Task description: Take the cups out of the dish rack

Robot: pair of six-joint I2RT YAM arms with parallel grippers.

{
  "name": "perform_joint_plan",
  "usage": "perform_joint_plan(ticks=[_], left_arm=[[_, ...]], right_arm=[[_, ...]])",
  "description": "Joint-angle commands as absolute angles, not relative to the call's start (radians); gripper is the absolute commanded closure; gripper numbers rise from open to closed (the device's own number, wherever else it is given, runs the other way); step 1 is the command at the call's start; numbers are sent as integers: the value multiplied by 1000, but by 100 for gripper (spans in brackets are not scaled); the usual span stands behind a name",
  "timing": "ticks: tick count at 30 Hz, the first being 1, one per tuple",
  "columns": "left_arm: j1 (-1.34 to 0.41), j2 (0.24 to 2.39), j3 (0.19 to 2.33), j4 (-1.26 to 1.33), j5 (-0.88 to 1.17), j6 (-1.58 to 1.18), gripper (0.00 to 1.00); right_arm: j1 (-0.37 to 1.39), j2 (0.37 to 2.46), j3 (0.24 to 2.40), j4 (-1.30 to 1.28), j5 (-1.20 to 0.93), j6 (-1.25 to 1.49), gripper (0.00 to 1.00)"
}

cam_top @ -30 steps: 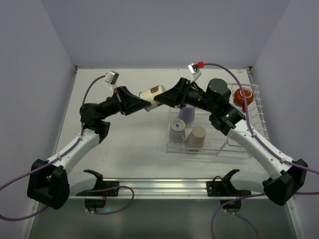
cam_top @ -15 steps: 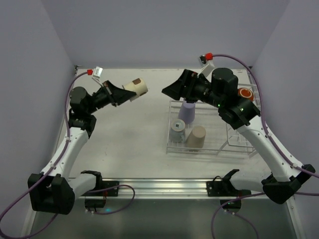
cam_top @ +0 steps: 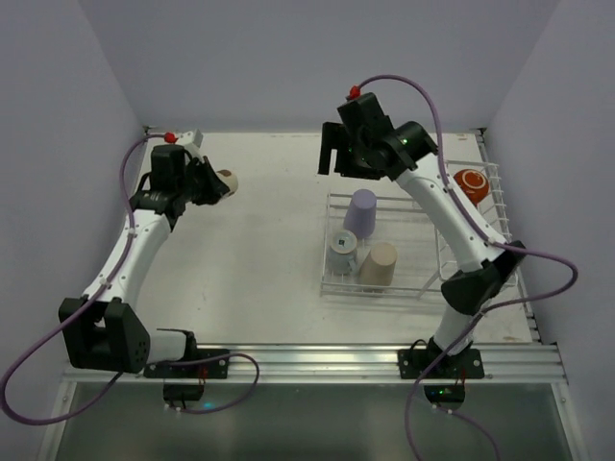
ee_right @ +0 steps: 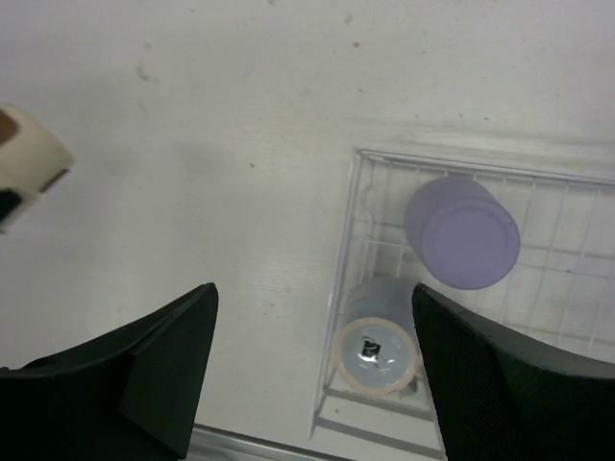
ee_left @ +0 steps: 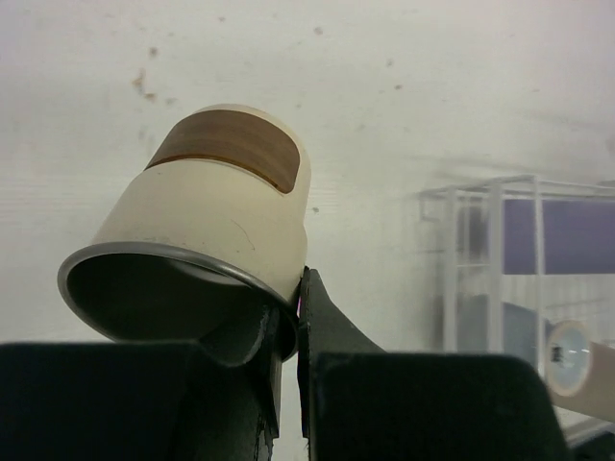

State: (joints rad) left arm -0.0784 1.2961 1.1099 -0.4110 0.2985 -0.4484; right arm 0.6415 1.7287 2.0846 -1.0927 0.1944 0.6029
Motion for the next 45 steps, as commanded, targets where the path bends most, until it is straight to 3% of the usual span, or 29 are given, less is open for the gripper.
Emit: perform_joint_plan(ticks=[1,14,22,42,45], left_arm=[[-72,1348,1172,-540,114,-305,100],[-138,1601,1387,-765,-185,-147,100],[-150,1745,1503,-902,-68,-91,100],[-160,1868,1506,-928,-124,-110,100],[-160,1870,1497,-916,-112,-118,96]], right_arm=[[649,1818,2204,-1337,359,555,17],[649,1801,2126,-1281,342,506,17],[649,1740,2049,-1253,328,488,17],[649,1583,1881,-1163,314,454,16],[649,1574,1884,-1170,321,459,16]])
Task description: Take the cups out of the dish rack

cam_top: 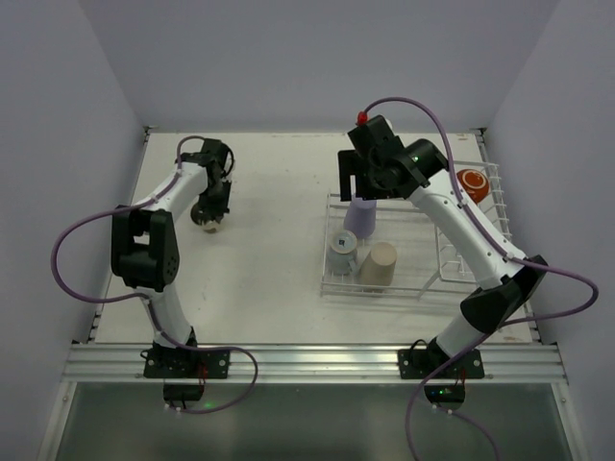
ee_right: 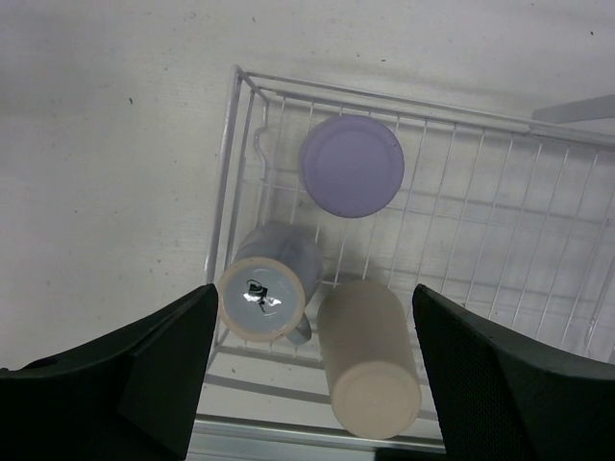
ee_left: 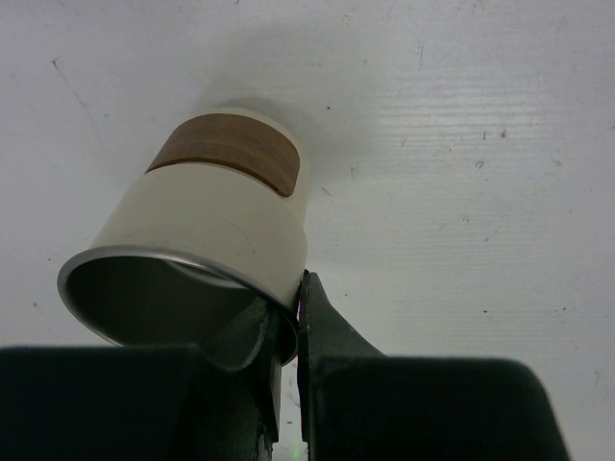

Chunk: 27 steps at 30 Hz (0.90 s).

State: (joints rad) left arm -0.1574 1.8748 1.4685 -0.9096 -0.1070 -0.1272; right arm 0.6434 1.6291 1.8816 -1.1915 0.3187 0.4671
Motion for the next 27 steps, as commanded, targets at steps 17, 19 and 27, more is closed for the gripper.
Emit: perform_joint_plan(ticks=[17,19,27], left_arm=[[-231,1571,1565,-833,-299,-235,32],[-264,1507,1600,-806,-243,-242,31],[-278,1304,1462,-491,371,-368,29]], right_arm=[[637,1428,1907,-1253,517,522,15],[617,1389,1922,-1265,537,523,15],[358,1313,1888,-1305,524,496,15]])
